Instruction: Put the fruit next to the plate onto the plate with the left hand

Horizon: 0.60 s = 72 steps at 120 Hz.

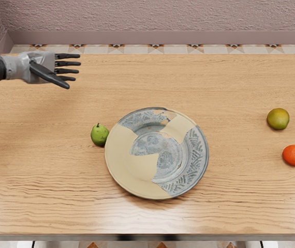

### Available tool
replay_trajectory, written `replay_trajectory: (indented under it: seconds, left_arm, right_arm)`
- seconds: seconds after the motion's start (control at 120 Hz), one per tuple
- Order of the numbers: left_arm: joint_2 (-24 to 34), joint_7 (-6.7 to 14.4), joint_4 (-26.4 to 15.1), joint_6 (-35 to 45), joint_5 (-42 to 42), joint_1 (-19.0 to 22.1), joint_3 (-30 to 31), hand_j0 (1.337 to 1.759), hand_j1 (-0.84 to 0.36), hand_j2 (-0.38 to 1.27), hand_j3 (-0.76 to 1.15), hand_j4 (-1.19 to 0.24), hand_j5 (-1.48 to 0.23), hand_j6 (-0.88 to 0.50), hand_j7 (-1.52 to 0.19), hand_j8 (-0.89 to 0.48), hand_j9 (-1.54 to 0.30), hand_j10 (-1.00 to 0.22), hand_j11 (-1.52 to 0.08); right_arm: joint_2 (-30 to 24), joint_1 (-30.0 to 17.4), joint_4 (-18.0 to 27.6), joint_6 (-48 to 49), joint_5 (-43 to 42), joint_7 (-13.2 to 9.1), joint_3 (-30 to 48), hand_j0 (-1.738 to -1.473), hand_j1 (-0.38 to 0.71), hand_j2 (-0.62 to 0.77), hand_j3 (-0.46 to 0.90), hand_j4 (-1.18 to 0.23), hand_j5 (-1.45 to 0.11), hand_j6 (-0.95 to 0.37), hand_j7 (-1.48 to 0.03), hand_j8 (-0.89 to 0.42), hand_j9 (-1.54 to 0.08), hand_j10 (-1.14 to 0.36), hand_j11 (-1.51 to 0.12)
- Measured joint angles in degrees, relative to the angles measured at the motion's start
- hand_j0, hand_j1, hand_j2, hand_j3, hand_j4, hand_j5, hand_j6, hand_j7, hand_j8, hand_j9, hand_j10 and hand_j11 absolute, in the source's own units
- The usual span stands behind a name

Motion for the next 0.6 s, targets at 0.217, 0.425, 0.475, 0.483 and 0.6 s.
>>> replay_trajectory:
  seconds: [0.217, 0.425, 0.475, 0.483, 0.6]
  left_arm:
    - [1.2, 0.6, -0.5, 0.0, 4.2, -2.1, -0.1, 1.658, 0.35, 0.00, 0.00, 0.00, 0.00, 0.00, 0.00, 0.00, 0.00, 0.00, 0.00]
    - [0.5, 0.8, -1.5, 0.0, 23.0, -6.0, -3.8, 1.658, 0.35, 0.00, 0.00, 0.00, 0.00, 0.00, 0.00, 0.00, 0.00, 0.00, 0.00]
    - [-0.7, 0.8, -1.6, 0.0, 28.1, -6.0, -5.1, 1.658, 0.35, 0.00, 0.00, 0.00, 0.00, 0.00, 0.00, 0.00, 0.00, 0.00, 0.00]
    - [-0.8, 0.8, -1.7, 0.0, 29.0, -6.0, -5.3, 1.658, 0.35, 0.00, 0.00, 0.00, 0.00, 0.00, 0.00, 0.00, 0.00, 0.00, 0.00]
    - [-0.4, 0.5, -5.5, 0.0, 40.0, -5.4, -8.6, 1.658, 0.35, 0.00, 0.00, 0.00, 0.00, 0.00, 0.00, 0.00, 0.00, 0.00, 0.00]
  right_arm:
    - [0.0, -0.5, -0.2, 0.0, -0.1, 0.1, 0.0, -1.658, -0.31, -0.01, 0.00, -0.03, -0.04, -0.03, -0.04, -0.03, -0.04, -0.03, -0.04]
    - [0.0, -0.7, -0.3, 0.0, -0.1, 0.0, 0.0, -1.658, -0.31, -0.01, 0.00, -0.03, -0.04, -0.03, -0.04, -0.03, -0.04, -0.03, -0.04]
    - [0.0, -0.7, -0.3, -0.1, -0.1, 0.0, 0.0, -1.658, -0.31, -0.01, 0.00, -0.03, -0.04, -0.03, -0.04, -0.03, -0.04, -0.03, -0.04]
    - [0.0, -0.7, -0.3, -0.1, -0.1, 0.0, 0.0, -1.658, -0.31, -0.01, 0.00, -0.03, -0.04, -0.03, -0.04, -0.03, -0.04, -0.03, -0.04]
    - [0.0, -0.7, -0.3, -0.1, -0.1, 0.0, 0.0, -1.658, -0.31, -0.01, 0.00, -0.03, -0.04, -0.03, -0.04, -0.03, -0.04, -0.03, -0.04]
